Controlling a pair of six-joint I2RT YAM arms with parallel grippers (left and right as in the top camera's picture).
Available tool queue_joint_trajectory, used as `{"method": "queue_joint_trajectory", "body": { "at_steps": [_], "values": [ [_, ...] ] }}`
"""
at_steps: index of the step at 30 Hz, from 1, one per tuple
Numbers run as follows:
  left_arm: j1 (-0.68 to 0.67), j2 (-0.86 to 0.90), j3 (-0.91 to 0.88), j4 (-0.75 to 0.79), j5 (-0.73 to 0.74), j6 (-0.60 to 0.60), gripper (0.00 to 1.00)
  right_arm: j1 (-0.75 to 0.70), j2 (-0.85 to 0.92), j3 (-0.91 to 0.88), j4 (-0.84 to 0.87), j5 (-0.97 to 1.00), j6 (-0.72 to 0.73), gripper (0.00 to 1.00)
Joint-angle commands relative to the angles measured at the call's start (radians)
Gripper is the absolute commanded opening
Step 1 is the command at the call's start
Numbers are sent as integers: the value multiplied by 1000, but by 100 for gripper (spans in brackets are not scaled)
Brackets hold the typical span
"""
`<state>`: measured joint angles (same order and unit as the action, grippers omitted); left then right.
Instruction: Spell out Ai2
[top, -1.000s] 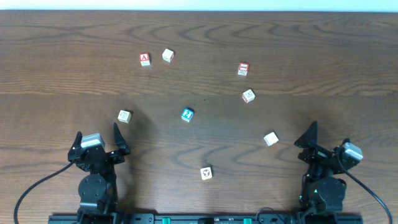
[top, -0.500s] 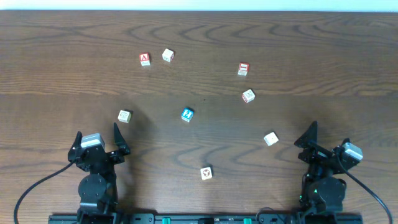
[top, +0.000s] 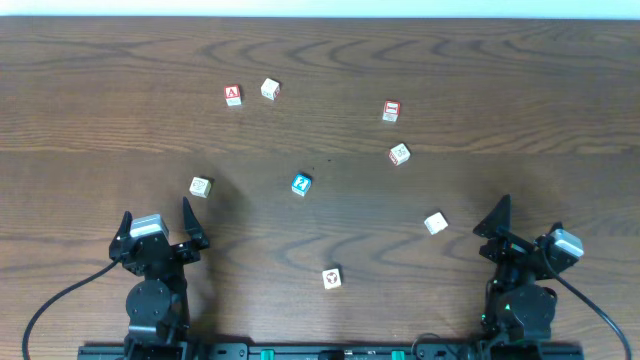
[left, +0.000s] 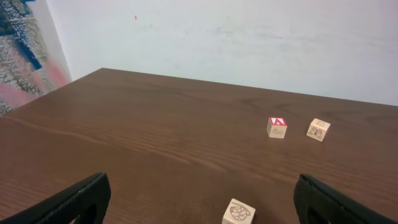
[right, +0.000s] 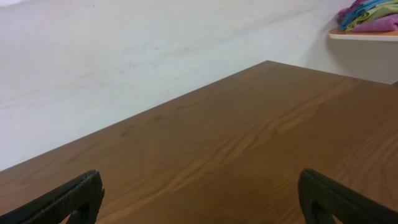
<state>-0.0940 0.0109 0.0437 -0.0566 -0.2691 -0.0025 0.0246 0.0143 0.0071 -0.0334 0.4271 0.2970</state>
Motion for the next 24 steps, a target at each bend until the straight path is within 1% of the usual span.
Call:
{"method": "queue_joint_trajectory", "body": {
  "at_steps": [1,18,21,24],
  "values": [
    [4,-7,-16,-44,-19,6,96,-5,-8,-2,-7,10,13,99],
    [4,-7,-16,-44,-17,1,95,-5,-8,-2,-7,10,13,99],
    [4,-7,-16,-44,34,-12,95,-5,-8,-2,-7,10,13,99],
    [4,-7,-16,-37,115,-13,96,-5,-8,-2,-7,10,13,99]
  ]
}}
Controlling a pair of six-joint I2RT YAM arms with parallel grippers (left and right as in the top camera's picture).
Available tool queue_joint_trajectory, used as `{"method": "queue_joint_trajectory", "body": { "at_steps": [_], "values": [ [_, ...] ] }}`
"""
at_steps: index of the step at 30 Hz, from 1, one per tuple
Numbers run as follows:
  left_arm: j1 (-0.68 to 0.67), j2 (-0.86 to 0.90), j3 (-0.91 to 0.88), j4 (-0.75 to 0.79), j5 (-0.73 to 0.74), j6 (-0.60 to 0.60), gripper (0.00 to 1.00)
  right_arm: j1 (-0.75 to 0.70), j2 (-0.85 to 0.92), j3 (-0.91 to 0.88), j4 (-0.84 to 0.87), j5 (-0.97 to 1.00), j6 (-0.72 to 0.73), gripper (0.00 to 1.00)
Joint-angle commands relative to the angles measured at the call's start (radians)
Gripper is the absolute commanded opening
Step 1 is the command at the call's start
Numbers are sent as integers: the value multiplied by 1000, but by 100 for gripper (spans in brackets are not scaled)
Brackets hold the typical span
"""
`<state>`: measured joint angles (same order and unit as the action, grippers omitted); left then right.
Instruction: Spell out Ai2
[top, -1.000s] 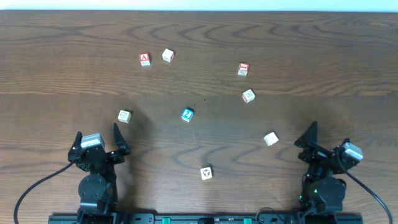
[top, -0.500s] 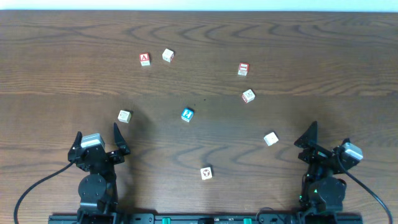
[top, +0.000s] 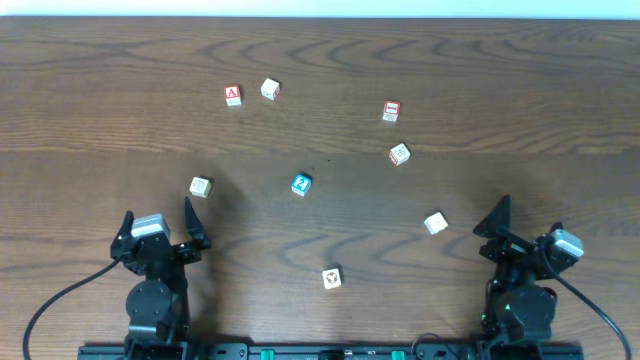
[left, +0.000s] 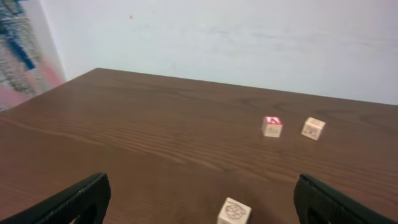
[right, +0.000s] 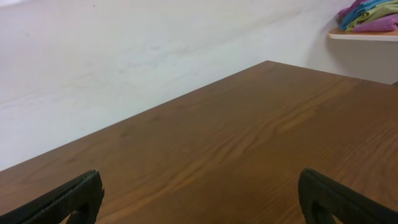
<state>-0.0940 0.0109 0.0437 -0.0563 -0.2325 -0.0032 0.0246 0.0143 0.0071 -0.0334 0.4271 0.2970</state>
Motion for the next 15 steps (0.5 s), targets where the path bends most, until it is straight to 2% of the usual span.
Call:
{"method": "queue_joint_trajectory", "body": {
  "at_steps": [1,6,9,15],
  "values": [
    [4,-7,-16,-35,115,-12,95,-5,-8,-2,-7,10,13,99],
    [4,-7,-12,-17,271,-11,95,-5,-8,-2,-5,8,20,99],
    [3,-7,28,-1,290,-12,96,-6,-8,-2,37,10,43,99],
    [4,24,316,3,286,26,95,-5,-8,97,97,-296,47,99]
  ]
}}
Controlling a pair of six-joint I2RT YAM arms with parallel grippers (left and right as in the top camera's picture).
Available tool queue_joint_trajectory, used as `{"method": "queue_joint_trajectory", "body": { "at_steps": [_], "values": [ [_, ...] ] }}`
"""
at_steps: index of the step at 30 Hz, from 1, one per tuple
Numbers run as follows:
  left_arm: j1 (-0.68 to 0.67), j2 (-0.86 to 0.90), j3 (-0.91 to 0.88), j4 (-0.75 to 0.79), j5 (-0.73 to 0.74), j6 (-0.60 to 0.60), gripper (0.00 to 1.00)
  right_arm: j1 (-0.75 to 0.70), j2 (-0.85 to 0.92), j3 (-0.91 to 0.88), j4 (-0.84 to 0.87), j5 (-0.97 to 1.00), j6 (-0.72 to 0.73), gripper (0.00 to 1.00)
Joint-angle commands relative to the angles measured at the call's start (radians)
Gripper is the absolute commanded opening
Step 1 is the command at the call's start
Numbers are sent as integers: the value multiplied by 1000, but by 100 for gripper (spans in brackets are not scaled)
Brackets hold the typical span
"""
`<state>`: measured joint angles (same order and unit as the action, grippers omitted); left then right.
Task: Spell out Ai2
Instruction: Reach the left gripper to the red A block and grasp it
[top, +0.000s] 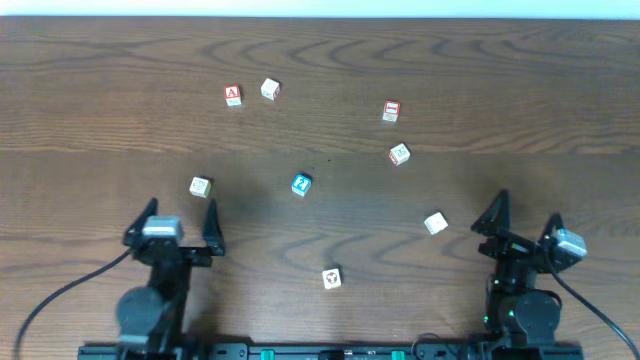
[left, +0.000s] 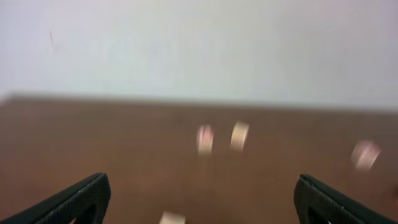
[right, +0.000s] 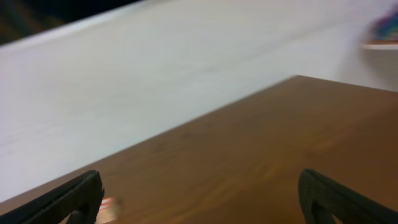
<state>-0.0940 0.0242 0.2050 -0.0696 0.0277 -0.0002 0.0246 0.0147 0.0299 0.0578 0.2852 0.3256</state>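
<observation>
Eight small letter blocks lie scattered on the wooden table. A red A block (top: 232, 95) sits far left beside a pale block (top: 270, 89); the blurred left wrist view shows them as the red-topped block (left: 204, 138) and its pale neighbour (left: 239, 135). A blue block (top: 301, 184) lies mid-table. A red-edged block (top: 391, 111) and another block (top: 399, 154) lie to the right. My left gripper (top: 180, 215) (left: 199, 202) and right gripper (top: 526, 212) (right: 199, 202) stand open and empty near the front edge.
More pale blocks lie nearer the arms: one (top: 200, 186) just ahead of the left gripper, one (top: 435, 222) left of the right gripper, one (top: 331, 278) between the arms. A red-and-white block (right: 107, 204) shows blurred by the right gripper's left finger.
Both arms have swung: the left gripper now sits further right and faces the far blocks squarely, the right gripper has turned leftward. Both wrist views are motion-blurred. No block has moved.
Both grippers stood open and empty near the front edge at first. The left wrist view then shifted slightly while the right stayed still. Now both arms have turned toward the middle of the table, and the blocks lie where they were.
</observation>
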Motion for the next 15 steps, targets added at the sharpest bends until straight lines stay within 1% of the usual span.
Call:
{"method": "queue_joint_trajectory", "body": {
  "at_steps": [1,3,6,8,10,15],
  "values": [
    [4,32,226,3,26,32,95,-5,-7,112,-6,-164,18,99],
    [4,76,343,-38,26,41,95,-5,-1,195,-51,-162,18,99],
    [4,185,546,-146,53,47,95,-5,32,372,-153,-162,-19,99],
    [4,312,733,-266,77,46,95,-5,113,553,-260,-151,-39,99],
    [4,428,889,-398,77,45,95,-5,198,679,-356,-151,-39,99],
    [3,781,1315,-795,77,45,95,-5,520,1034,-667,-196,-38,99]
  ]
}}
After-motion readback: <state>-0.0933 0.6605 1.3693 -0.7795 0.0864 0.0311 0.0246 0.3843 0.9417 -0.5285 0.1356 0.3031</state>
